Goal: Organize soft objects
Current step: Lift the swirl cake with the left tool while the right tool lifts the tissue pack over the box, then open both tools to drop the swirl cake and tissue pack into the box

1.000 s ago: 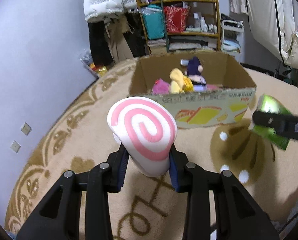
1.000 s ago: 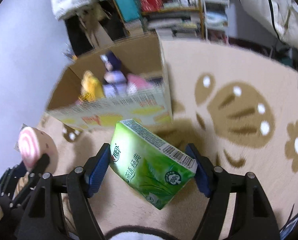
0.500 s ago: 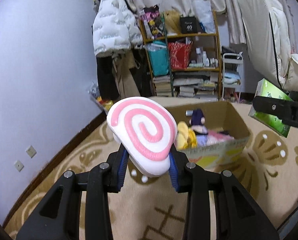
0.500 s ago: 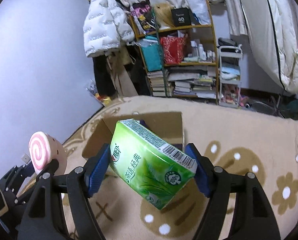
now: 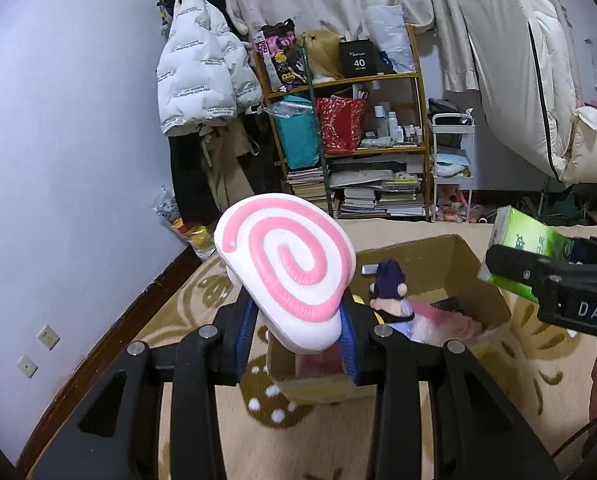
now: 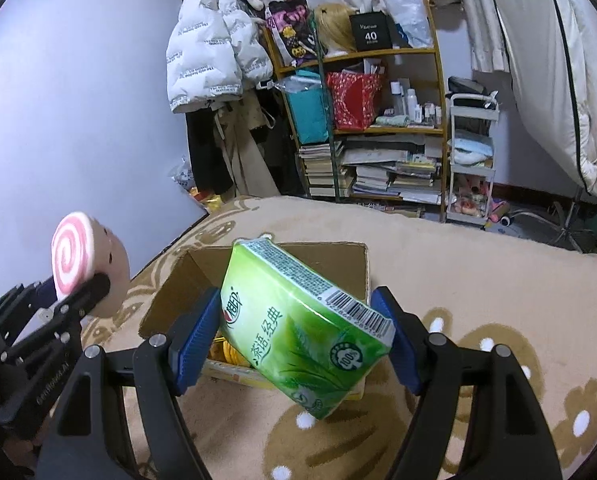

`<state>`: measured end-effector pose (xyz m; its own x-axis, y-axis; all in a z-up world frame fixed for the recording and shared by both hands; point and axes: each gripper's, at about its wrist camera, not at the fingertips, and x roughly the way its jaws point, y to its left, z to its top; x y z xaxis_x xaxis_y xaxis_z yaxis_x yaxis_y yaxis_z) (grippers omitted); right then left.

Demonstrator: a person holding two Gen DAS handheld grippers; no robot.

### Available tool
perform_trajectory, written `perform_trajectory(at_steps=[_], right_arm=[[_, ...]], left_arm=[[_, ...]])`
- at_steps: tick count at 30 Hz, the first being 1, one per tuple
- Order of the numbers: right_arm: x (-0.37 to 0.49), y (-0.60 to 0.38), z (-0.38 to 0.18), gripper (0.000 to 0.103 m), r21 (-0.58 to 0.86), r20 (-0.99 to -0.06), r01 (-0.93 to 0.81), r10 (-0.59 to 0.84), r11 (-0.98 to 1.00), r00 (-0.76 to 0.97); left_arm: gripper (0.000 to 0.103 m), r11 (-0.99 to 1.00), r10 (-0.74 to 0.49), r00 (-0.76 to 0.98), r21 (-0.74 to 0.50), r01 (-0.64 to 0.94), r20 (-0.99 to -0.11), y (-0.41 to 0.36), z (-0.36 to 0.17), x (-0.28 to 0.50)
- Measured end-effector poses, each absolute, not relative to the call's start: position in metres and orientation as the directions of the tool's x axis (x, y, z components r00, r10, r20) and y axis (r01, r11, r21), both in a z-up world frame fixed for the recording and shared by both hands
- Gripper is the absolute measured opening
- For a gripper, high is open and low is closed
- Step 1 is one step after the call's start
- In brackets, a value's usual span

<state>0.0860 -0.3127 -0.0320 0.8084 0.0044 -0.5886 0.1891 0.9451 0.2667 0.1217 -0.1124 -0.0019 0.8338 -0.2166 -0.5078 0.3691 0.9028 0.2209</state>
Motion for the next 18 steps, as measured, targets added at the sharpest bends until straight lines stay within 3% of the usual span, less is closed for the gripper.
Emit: perform_trajectory(at_steps=[7,16,18], right_arm=[[0.109,-0.318,-0.045,0.080,0.196,-0.605,0.197,-0.039,0.961,0.796],[0.128,-0.331,-0.071,0.081,0.260,-0.630,0.184,0.022,0.948,0.776],[0.130,-0.331,-0.077,0.081,0.281,-0.636,0.174,0.047,0.944,0.770]], left_arm=[[0.036,0.881,-0.231,0.815,0.242,0.407,-0.531,-0.130,-0.018,0.150],[0.038,0.878,-0.264,0.722,0.151,0.454,-0.640,-0.137,-0.049,0.181],[0.043,0.879,-0.264,0.708,0.139,0.457,-0.655,-0.137,-0.054,0.183]])
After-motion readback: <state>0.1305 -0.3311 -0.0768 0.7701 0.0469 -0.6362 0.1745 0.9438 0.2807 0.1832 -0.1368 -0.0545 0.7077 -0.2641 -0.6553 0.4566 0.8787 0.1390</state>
